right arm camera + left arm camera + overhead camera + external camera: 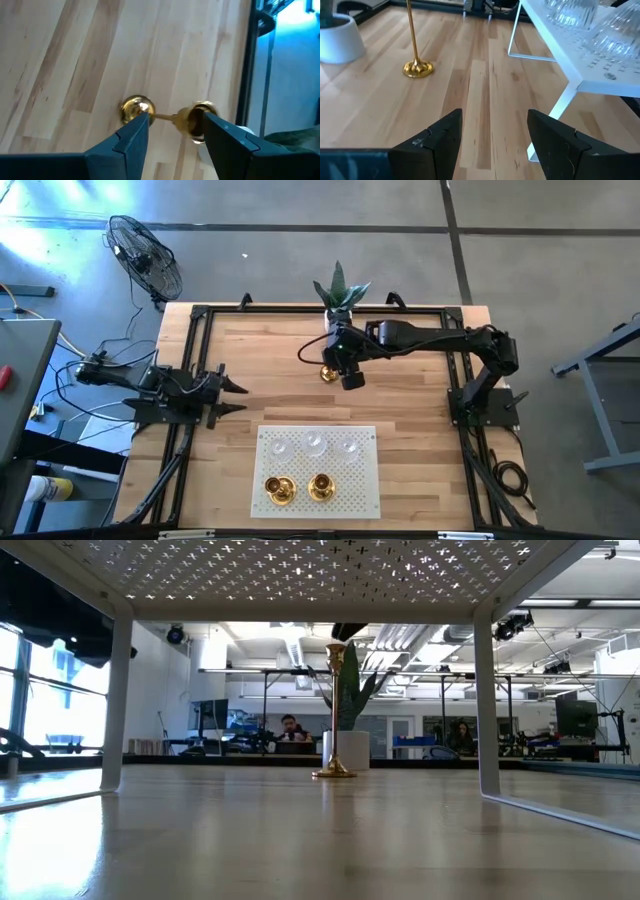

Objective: Pick & Place candle stick holders
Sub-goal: Put the gold candle holder on the shelf

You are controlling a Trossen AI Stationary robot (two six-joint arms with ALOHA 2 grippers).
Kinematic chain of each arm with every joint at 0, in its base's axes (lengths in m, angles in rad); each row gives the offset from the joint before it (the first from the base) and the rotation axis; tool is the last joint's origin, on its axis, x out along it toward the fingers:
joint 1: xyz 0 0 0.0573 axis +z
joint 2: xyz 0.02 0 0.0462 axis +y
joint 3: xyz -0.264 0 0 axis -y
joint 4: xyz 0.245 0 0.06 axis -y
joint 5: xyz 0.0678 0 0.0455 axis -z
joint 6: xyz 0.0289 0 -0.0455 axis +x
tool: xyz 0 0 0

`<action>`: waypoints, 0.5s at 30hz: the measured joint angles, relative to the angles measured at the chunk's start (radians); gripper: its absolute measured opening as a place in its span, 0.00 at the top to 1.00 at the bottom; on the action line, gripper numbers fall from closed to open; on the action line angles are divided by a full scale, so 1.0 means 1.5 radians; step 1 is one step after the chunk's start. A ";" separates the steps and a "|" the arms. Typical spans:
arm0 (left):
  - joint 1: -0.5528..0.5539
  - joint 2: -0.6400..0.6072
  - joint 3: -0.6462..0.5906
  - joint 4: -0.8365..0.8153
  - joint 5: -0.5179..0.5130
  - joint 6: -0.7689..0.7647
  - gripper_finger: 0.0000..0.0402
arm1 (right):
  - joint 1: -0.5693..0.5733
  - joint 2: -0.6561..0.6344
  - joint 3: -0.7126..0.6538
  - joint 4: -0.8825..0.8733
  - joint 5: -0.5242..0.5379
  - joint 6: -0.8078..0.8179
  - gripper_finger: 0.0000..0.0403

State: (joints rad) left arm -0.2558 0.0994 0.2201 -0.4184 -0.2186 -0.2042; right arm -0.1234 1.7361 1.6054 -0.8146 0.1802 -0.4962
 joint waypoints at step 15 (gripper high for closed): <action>0.000 -0.005 -0.005 0.000 0.014 -0.007 0.46 | -0.015 0.039 0.000 -0.007 0.014 0.037 0.57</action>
State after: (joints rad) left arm -0.2558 0.0921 0.2123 -0.4177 -0.1974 -0.2150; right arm -0.1462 1.7939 1.6054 -0.8256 0.2005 -0.4406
